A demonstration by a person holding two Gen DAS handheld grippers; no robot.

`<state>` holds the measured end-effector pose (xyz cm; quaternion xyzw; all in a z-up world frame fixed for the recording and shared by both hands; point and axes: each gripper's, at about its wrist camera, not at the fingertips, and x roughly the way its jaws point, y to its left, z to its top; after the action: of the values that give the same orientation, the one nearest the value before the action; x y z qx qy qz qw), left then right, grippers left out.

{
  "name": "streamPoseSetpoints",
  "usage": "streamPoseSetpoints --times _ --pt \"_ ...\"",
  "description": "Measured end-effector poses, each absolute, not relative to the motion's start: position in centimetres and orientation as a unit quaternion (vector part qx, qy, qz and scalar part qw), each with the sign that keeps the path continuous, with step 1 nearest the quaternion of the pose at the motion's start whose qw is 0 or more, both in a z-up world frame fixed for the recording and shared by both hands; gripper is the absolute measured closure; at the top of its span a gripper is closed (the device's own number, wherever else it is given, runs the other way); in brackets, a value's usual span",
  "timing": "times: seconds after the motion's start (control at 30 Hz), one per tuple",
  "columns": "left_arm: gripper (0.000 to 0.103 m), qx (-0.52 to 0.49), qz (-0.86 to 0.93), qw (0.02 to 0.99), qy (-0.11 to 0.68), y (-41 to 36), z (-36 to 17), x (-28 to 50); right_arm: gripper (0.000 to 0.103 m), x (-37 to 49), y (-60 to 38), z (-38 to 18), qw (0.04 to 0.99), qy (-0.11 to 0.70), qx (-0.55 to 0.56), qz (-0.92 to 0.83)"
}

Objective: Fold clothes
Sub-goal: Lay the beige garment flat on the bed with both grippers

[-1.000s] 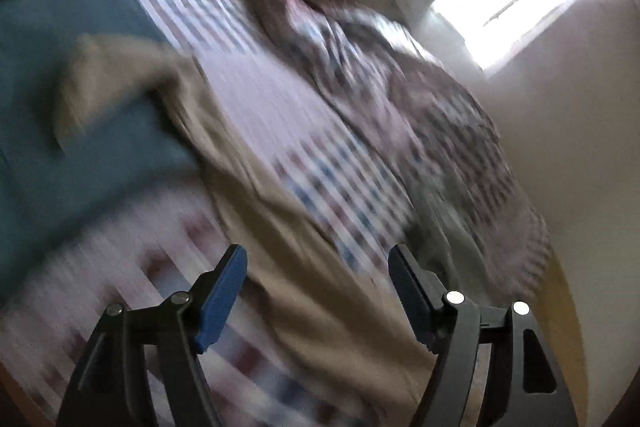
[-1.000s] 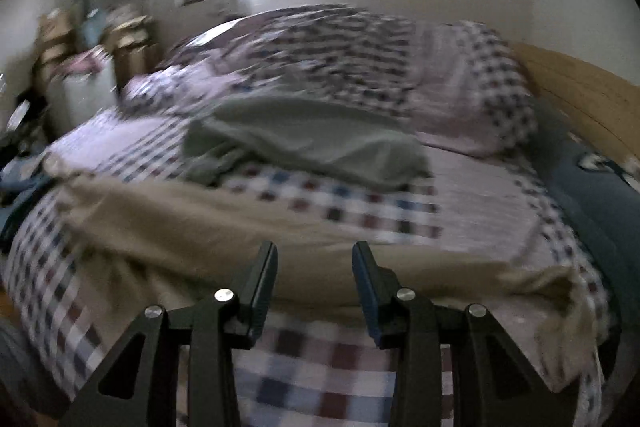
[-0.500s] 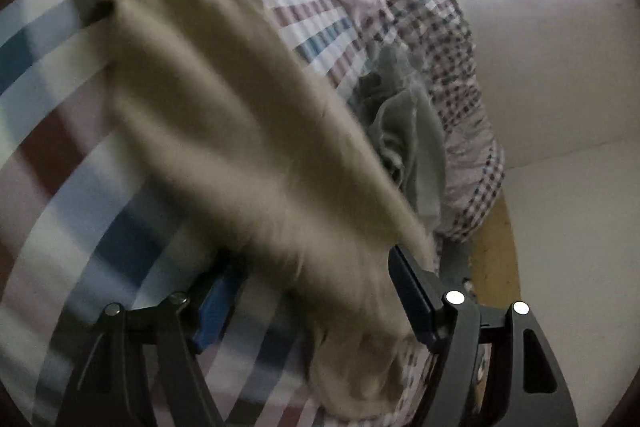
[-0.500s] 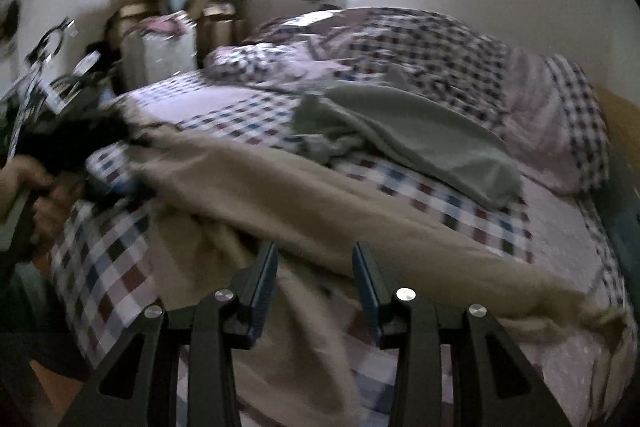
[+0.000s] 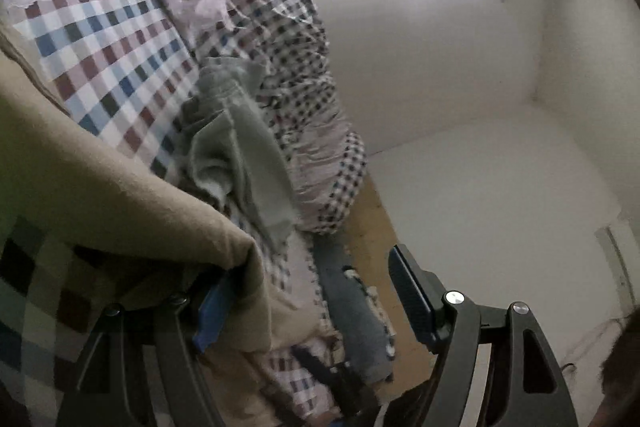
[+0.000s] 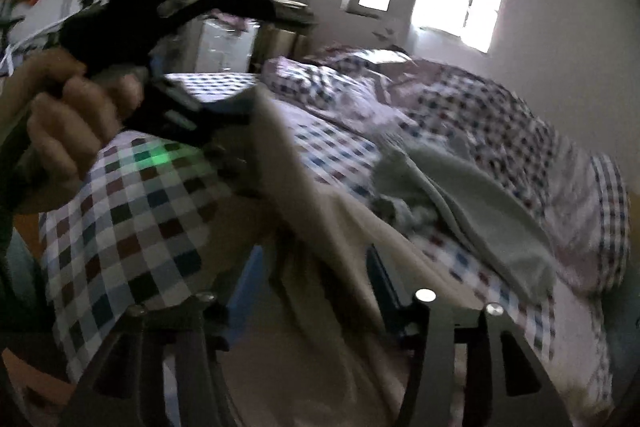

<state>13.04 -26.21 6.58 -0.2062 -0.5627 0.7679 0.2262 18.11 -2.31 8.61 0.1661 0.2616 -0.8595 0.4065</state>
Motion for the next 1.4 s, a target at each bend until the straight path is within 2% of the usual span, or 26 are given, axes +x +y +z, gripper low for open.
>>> streamPoseSetpoints --times 0.17,0.33,0.43,0.63,0.77,1.03,1.2,1.23,1.3,1.4 --pt "0.026 -0.202 0.729 0.250 -0.604 -26.9 5.2 12.3 0.039 18.7 -6.1 7.4 0.378 0.337 0.101 -0.856" --pt "0.026 -0.194 0.725 0.264 -0.606 -27.4 5.3 12.5 0.041 17.0 -7.3 7.3 0.339 0.362 0.068 -0.865" --pt "0.025 -0.214 0.742 0.247 -0.585 -27.0 5.3 12.5 0.046 14.6 -5.9 8.7 0.345 0.301 0.102 -0.883" --pt "0.025 -0.302 0.788 0.193 -0.501 -24.1 4.5 11.8 0.046 8.9 -3.6 10.1 0.349 0.172 0.207 -0.898" --pt "0.025 -0.328 0.778 0.187 -0.503 -23.4 3.2 11.8 0.046 6.6 -3.1 9.0 0.344 0.142 0.255 -0.892" --pt "0.025 -0.343 0.767 0.203 -0.503 -21.4 2.5 11.2 0.039 2.9 0.1 7.5 0.369 0.003 0.341 -0.865" --pt "0.025 -0.337 0.758 0.202 -0.521 -20.7 1.9 10.7 0.038 2.6 0.4 7.3 0.373 -0.021 0.352 -0.858" --pt "0.027 -0.336 0.757 0.199 -0.523 -20.6 1.8 10.6 0.038 2.6 0.4 7.3 0.374 -0.027 0.355 -0.856" --pt "0.040 -0.331 0.759 0.195 -0.525 -20.5 1.7 10.7 0.038 2.6 0.5 7.3 0.376 -0.034 0.357 -0.854" --pt "0.066 -0.337 0.765 0.185 -0.517 -20.2 1.7 10.6 0.038 2.8 0.7 7.7 0.381 -0.037 0.353 -0.854"
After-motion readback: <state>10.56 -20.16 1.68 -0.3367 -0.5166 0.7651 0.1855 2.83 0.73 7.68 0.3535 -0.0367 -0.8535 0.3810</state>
